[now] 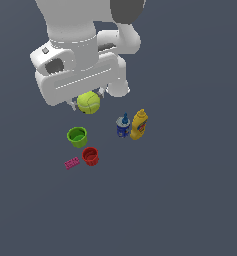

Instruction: Pick up a designated object from a clutter of objects.

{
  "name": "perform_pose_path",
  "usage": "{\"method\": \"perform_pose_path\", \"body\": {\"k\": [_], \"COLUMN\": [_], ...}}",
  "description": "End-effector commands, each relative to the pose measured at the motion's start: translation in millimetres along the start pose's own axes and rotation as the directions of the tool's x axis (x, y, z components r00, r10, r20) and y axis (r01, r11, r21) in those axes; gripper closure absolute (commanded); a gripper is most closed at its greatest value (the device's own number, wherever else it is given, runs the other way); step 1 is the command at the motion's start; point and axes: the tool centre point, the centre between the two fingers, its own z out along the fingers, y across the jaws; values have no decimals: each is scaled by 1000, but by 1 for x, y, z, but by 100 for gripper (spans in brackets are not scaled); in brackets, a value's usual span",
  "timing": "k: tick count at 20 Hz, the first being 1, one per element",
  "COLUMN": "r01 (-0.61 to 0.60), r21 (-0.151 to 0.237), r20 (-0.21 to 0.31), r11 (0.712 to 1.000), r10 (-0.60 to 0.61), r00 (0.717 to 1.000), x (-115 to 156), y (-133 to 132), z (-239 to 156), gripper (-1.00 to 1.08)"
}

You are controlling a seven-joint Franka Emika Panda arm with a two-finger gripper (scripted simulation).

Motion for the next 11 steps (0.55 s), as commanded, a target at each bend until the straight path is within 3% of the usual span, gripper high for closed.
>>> {"method": "perform_pose_path", "body": {"k": [1,11], "r01": [0,0], "r21": [0,0], "r20": [0,-1], "r11": [1000,1000], "r10": [0,0], "r00": [1000,1000], "x": [-3,-6], "y": [-8,-20], "z": [-17,-45], "gripper": [108,108]}}
